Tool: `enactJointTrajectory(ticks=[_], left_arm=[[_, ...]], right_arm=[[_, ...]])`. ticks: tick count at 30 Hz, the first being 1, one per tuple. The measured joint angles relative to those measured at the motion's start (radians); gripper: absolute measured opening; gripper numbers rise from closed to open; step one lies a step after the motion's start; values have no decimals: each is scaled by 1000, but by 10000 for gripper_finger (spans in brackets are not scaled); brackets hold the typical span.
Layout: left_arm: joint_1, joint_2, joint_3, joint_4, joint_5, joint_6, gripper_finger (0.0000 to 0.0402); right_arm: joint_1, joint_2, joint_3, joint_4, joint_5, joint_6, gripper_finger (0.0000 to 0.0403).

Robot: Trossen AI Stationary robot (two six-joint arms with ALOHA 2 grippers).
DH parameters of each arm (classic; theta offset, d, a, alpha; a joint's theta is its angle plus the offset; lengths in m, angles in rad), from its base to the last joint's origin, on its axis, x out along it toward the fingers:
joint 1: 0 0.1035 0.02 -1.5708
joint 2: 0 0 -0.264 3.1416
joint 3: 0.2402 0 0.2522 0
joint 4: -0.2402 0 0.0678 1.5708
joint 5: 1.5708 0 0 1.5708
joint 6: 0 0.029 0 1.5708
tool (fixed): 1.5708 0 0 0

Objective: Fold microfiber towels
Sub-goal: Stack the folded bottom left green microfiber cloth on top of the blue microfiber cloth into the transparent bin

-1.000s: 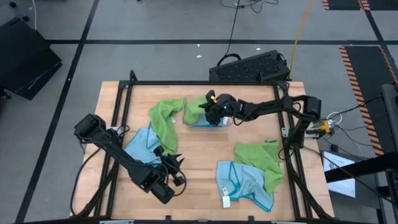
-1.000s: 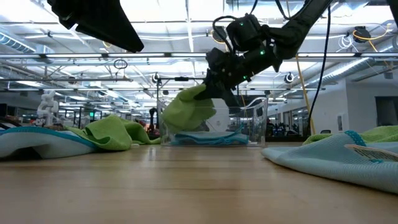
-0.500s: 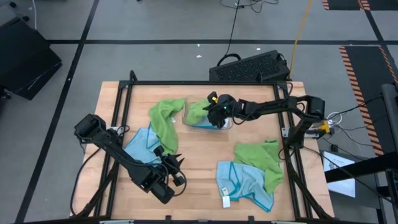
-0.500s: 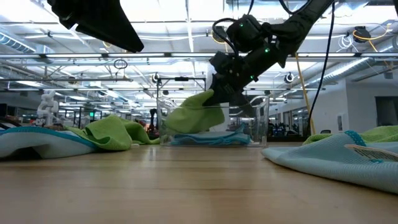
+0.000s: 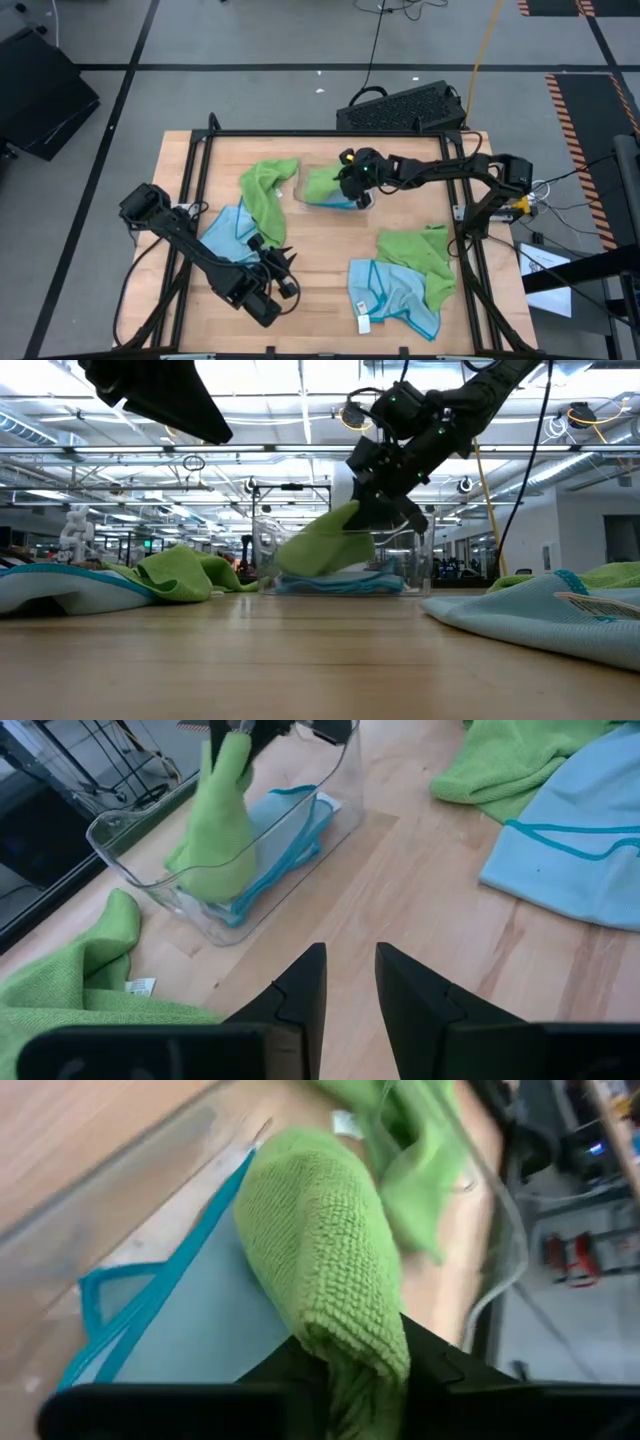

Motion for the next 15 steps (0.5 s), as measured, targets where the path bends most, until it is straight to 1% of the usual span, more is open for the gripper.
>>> enactJointTrajectory(ticks=[4,9,11,15], left_arm=[[0,0,0,0,0,-3,90],[0,0,0,1,0,-5,90],[0,0,0,2,0,-8,90],[0,0,0,2,0,-11,90]], right_arm=[[-2,0,0,-28,-27,36,114],[-4,-3,0,-31,-30,61,169],[-10,-13,0,-42,-39,84,184],[-43,-61,0,-107,-114,143,196]])
